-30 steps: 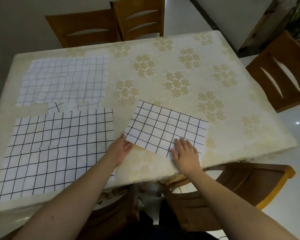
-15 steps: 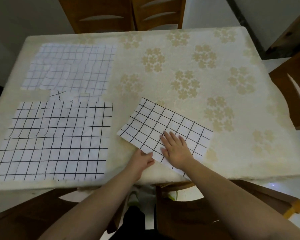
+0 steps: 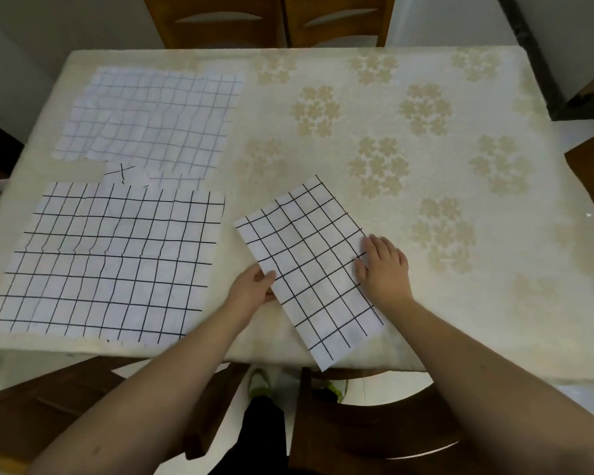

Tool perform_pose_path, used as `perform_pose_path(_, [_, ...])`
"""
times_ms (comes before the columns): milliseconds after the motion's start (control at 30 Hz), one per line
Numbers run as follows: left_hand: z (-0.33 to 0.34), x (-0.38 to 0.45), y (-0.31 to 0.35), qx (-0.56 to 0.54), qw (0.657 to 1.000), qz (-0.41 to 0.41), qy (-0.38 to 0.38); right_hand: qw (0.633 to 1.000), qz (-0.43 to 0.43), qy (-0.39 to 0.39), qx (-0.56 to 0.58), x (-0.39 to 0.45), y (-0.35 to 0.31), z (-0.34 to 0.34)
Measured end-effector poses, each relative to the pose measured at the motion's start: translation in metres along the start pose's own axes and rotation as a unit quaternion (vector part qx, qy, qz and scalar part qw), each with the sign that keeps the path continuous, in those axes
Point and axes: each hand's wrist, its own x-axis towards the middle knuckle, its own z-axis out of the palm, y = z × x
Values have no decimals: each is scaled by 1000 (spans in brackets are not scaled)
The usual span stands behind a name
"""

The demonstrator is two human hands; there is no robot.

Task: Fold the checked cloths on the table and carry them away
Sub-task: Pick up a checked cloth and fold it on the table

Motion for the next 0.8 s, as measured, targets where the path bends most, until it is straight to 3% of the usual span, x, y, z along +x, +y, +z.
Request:
perform_pose_path(200, [-4, 14, 3, -81, 996, -25, -3, 993, -121, -2, -17, -19, -14, 19])
perform_pose_path(433, [-10, 40, 31, -286, 953, -92, 31, 992, -110, -44, -33, -47, -26, 39])
perform_pose_path(633, [-17, 49, 56, -241, 967, -58, 60, 987, -122, -86, -58, -46, -16, 44])
perform_pose_path(800, [-22, 31, 58, -144, 988, 41, 39, 987, -118, -92, -60, -44, -15, 48])
